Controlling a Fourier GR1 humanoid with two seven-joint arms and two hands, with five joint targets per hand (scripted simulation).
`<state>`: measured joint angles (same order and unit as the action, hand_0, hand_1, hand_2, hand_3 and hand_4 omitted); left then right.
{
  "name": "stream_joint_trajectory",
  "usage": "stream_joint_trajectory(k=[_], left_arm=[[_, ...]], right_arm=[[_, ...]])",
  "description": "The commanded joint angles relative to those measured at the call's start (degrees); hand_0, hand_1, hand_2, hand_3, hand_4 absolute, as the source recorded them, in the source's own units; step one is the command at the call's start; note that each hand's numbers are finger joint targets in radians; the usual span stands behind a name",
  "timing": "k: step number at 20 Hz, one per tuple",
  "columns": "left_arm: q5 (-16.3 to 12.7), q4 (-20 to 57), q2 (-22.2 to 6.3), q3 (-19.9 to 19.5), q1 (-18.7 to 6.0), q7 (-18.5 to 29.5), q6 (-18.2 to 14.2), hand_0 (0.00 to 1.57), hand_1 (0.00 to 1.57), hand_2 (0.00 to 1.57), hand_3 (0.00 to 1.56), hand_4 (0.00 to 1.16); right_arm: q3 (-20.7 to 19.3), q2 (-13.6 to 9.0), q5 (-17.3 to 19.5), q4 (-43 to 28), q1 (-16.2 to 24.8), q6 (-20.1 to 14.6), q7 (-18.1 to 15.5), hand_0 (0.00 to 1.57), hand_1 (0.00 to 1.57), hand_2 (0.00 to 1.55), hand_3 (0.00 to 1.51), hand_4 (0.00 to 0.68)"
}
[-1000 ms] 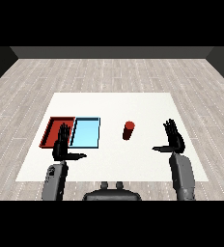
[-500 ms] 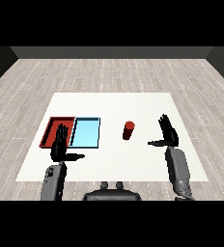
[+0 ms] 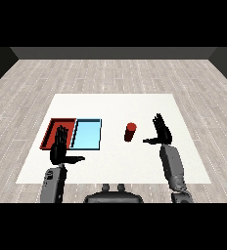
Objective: Pick the red can and put it in the red box
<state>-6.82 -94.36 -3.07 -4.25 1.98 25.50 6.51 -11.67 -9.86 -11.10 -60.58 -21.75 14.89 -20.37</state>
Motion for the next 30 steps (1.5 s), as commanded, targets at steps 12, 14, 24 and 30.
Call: stream_joint_trajectory(k=[12, 14, 24, 30], left_arm=[[1.7, 7.7, 1.7, 0.4, -5.2, 2.6, -2.1, 0.00, 0.00, 0.00, 0.00, 0.00], [3.0, 1.6, 3.0, 3.2, 1.5, 2.5, -2.9, 0.00, 0.00, 0.00, 0.00, 0.00], [1.6, 2.0, 2.4, 1.8, -1.2, 1.0, -2.7, 0.00, 0.00, 0.00, 0.00, 0.00], [-1.7, -1.9, -0.4, 0.3, 0.8, -1.2, 1.4, 0.00, 0.00, 0.00, 0.00, 0.00]], right_arm=[[2.2, 4.9, 0.3, 10.8, -1.3, -1.4, -6.8, 0.00, 0.00, 0.00, 0.00, 0.000], [0.7, 3.6, -1.8, 14.3, -5.2, 0.5, -5.1, 0.00, 0.00, 0.00, 0.00, 0.000], [1.5, 5.8, -1.7, 20.3, -9.5, -1.7, -8.3, 0.00, 0.00, 0.00, 0.00, 0.000], [1.8, 8.0, -0.7, 27.7, -13.2, -3.3, -10.8, 0.00, 0.00, 0.00, 0.00, 0.000]])
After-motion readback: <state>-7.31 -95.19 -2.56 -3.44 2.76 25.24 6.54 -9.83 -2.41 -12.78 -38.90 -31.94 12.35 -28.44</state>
